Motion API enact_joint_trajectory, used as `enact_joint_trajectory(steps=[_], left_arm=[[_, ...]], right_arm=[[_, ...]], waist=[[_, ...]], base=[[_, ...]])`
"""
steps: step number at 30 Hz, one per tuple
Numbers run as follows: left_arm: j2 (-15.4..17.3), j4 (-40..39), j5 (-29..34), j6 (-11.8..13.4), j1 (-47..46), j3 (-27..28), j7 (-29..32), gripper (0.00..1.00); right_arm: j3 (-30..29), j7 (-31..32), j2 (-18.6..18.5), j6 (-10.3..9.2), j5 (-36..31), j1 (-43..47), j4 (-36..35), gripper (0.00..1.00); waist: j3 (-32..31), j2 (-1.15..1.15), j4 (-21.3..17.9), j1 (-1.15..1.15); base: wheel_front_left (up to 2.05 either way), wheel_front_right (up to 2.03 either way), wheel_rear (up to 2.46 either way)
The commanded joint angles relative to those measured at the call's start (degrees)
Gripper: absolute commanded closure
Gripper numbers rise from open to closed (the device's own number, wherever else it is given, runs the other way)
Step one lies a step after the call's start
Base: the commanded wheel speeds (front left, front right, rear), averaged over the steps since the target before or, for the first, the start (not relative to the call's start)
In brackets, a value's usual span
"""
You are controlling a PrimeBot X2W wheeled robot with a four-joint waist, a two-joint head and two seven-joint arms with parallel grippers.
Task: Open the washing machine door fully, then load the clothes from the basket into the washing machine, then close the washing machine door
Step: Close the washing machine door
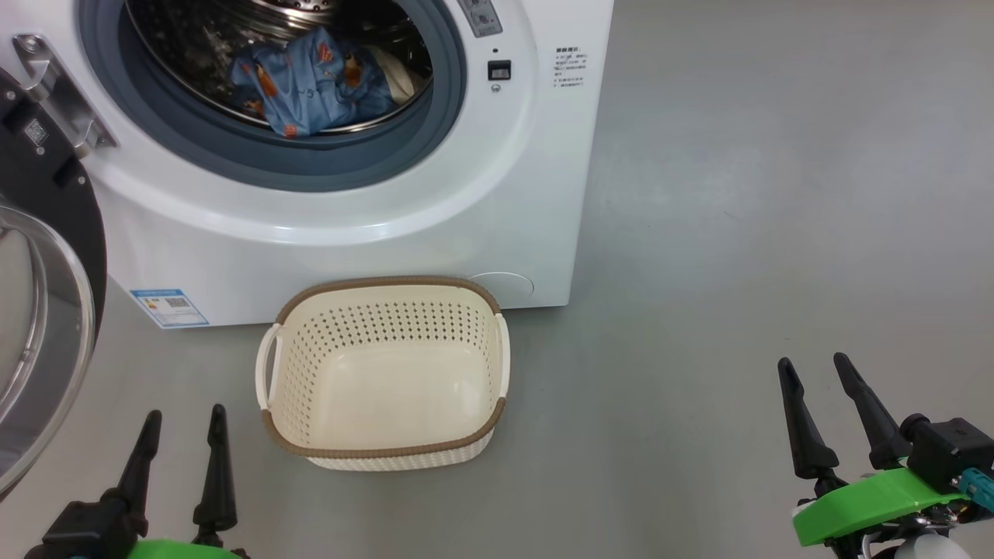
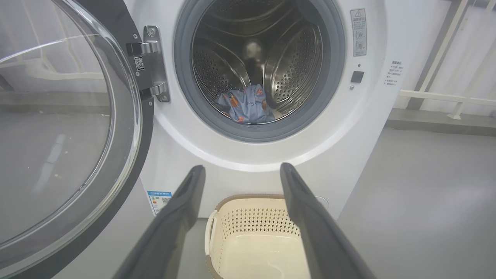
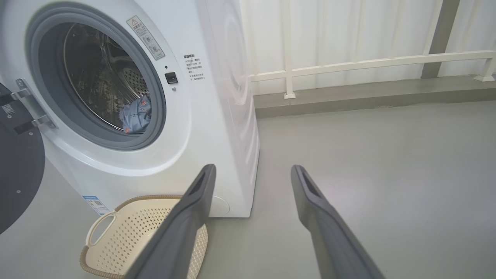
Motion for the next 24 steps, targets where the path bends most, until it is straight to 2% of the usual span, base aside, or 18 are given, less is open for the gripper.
enact_joint_trajectory(steps=[1, 12, 24], left_arm=[[1.1, -1.7, 0.2, 0.0, -0.2, 1.7, -0.4, 0.0], [0.4, -2.2, 0.1, 0.0, -0.2, 1.6, -0.4, 0.0], [-1.4, -1.6, 0.6, 0.0, 0.6, 4.2, -0.4, 0.0]], right_arm=[[0.9, -0.5, -1.1, 0.25, 0.0, -1.2, -1.4, 0.0], [1.4, -0.5, -1.5, 0.25, -0.1, -1.1, -1.6, 0.0], [4.4, -0.5, -2.6, 0.25, 0.0, -1.5, -1.3, 0.0]], waist=[[-0.1, 0.0, 0.1, 0.0], [-0.3, 0.0, 1.9, 0.0], [-1.0, 0.0, 9.5, 0.0]], base=[[0.0, 0.0, 0.0], [0.0, 0.0, 0.0], [0.0, 0.0, 0.0]])
